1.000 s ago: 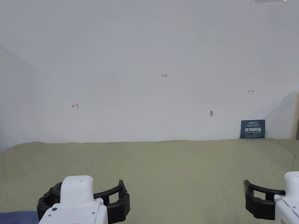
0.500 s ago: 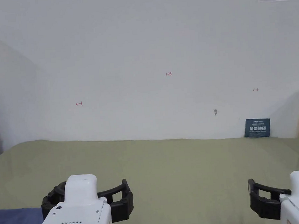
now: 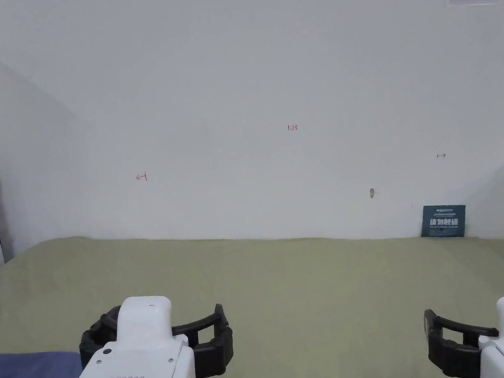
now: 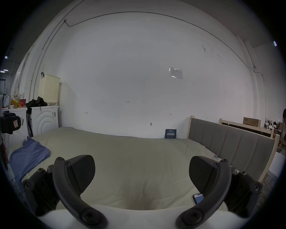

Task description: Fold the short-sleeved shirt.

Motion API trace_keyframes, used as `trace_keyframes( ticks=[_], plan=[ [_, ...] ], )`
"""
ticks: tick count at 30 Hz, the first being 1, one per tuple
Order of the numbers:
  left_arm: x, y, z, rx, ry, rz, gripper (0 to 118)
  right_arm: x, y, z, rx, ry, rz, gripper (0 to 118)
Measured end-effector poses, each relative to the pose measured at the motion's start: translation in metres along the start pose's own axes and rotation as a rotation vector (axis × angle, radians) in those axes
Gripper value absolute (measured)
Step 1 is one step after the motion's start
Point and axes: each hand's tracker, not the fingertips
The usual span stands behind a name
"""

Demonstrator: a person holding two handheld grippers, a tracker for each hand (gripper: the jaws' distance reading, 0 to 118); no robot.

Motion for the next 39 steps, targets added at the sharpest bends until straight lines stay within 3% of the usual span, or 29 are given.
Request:
trace_keyframes(
  ticks=[13,14,15,16,17,19,20,21,26,30,35,39],
  plan=[
    [-0.010,-0.002,-0.002,-0.006,0.010,0.023,118,0.000,-0.001,-0.001,-0.032,0.011,0.012,116],
    [-0.011,-0.004,-0.001,-0.003,0.009,0.018,118,0.002,-0.002,0.000,-0.040,0.022,0.000,108],
    [-0.011,-0.005,0.000,-0.003,0.007,0.016,116,0.003,-0.002,0.000,-0.062,0.035,-0.009,88],
    [-0.011,-0.006,0.000,-0.007,0.009,0.015,108,0.002,-0.003,0.000,-0.068,0.029,-0.004,53],
    [-0.011,-0.008,0.001,-0.014,0.005,0.013,84,0.001,-0.006,0.000,-0.080,0.013,0.016,1],
    [-0.008,-0.013,0.000,-0.019,0.032,-0.014,6,-0.006,-0.011,-0.001,-0.083,-0.028,0.056,1],
    [-0.007,-0.014,-0.001,-0.021,0.036,-0.019,1,-0.006,-0.013,0.001,-0.084,-0.020,0.047,1],
    [-0.004,-0.016,0.001,-0.014,0.075,-0.033,1,-0.005,-0.014,0.001,-0.102,0.023,0.012,1],
    [-0.013,-0.011,-0.001,-0.030,0.058,-0.019,1,-0.012,-0.007,0.000,-0.113,0.024,0.029,1],
    [-0.052,0.003,0.007,-0.023,0.133,-0.006,1,-0.042,0.008,-0.008,-0.093,0.082,0.018,1],
    [-0.129,0.010,0.049,-0.038,0.310,-0.005,1,-0.118,0.022,-0.025,-0.075,0.259,0.002,1],
    [-0.186,0.001,0.101,-0.091,0.485,0.038,1,-0.199,0.022,-0.033,-0.082,0.436,-0.008,1]
  ],
)
